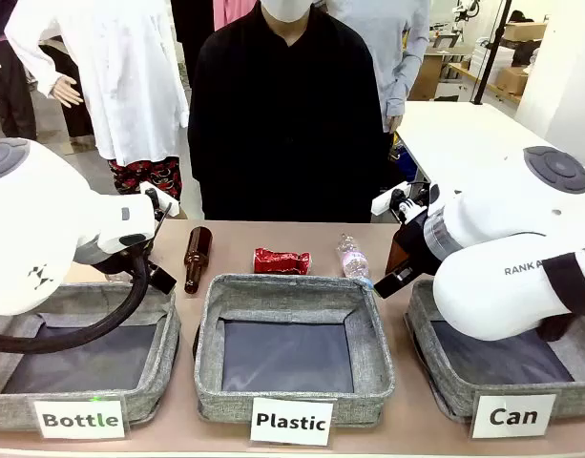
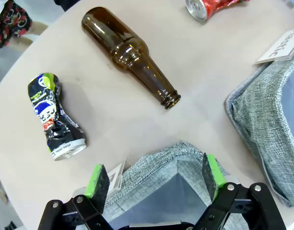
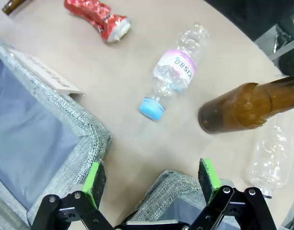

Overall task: Sort the can waste into the basket.
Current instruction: Pick up the can waste from the table and place it in the right Fabric basket.

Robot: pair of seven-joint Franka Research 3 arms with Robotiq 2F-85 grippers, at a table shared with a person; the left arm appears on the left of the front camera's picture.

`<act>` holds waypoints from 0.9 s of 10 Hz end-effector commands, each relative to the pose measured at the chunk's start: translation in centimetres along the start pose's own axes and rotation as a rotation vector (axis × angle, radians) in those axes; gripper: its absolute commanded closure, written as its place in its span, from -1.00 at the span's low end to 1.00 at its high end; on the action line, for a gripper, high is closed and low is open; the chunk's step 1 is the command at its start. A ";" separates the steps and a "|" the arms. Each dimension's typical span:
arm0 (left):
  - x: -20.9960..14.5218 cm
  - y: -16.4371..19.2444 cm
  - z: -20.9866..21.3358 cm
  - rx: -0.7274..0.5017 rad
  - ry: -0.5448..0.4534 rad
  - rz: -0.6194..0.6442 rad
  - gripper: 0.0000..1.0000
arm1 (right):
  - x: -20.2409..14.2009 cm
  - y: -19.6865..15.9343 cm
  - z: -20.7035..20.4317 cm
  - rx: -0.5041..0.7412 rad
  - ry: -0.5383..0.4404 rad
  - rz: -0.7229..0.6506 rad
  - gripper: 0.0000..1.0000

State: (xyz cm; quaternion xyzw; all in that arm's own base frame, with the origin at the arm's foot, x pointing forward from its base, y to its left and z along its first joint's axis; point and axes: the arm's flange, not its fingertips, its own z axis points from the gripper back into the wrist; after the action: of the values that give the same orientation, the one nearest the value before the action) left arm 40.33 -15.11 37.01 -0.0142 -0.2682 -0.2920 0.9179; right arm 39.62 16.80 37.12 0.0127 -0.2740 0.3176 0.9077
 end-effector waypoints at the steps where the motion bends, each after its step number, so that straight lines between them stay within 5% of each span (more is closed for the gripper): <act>1: 0.0 0.0 0.0 0.000 0.000 0.000 -1.00 | 0.0 0.0 0.0 0.000 0.000 0.000 -1.00; 9: 0.0 0.0 0.0 0.000 0.000 0.000 -1.00 | 0.0 0.0 0.0 0.000 0.000 0.000 -1.00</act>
State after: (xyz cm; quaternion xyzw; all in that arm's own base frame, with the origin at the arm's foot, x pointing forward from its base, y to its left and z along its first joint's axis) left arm 40.33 -15.11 37.01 -0.0142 -0.2682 -0.2919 0.9180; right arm 39.61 16.81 37.12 0.0124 -0.2740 0.3180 0.9075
